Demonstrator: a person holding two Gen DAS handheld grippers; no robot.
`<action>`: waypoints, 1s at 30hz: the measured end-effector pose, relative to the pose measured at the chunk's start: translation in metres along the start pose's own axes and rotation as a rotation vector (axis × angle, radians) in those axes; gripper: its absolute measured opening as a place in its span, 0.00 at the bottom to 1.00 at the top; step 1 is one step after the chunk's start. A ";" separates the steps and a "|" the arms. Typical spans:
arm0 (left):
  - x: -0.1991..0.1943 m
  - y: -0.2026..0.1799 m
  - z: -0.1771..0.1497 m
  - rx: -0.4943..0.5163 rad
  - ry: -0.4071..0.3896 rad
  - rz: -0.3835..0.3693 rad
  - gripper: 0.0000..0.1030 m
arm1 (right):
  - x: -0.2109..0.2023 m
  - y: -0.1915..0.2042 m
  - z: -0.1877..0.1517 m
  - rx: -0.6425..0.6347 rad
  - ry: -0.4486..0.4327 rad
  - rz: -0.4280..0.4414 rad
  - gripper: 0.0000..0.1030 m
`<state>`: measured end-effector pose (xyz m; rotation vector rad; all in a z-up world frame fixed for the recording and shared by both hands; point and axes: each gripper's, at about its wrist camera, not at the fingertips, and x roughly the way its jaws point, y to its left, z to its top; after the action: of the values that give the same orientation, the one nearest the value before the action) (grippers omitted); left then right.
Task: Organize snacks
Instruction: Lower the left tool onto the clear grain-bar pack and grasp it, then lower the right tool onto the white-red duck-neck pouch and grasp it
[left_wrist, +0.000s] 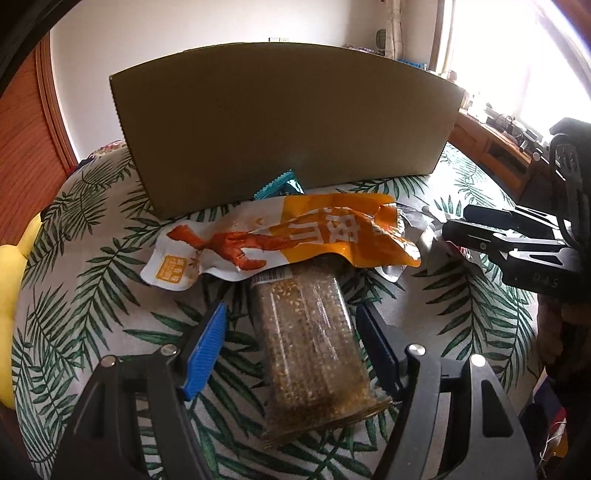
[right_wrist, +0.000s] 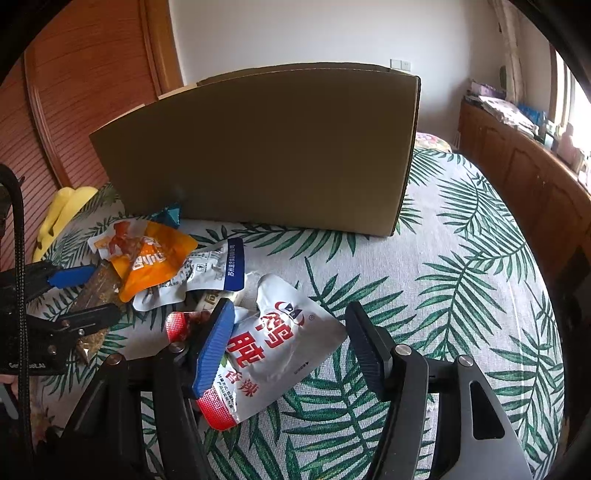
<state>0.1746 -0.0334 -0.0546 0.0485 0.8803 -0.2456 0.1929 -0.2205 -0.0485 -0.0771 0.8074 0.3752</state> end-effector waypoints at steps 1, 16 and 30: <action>0.000 -0.001 0.000 0.001 -0.001 0.001 0.68 | 0.000 0.000 0.000 0.000 0.000 0.000 0.62; -0.011 0.004 -0.011 0.037 -0.030 -0.011 0.45 | 0.001 0.002 -0.001 0.001 0.004 -0.019 0.66; -0.013 0.007 -0.014 0.010 -0.054 -0.040 0.45 | -0.001 -0.002 -0.012 -0.022 0.096 -0.043 0.74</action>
<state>0.1578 -0.0217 -0.0543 0.0336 0.8266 -0.2879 0.1842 -0.2253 -0.0562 -0.1335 0.8948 0.3420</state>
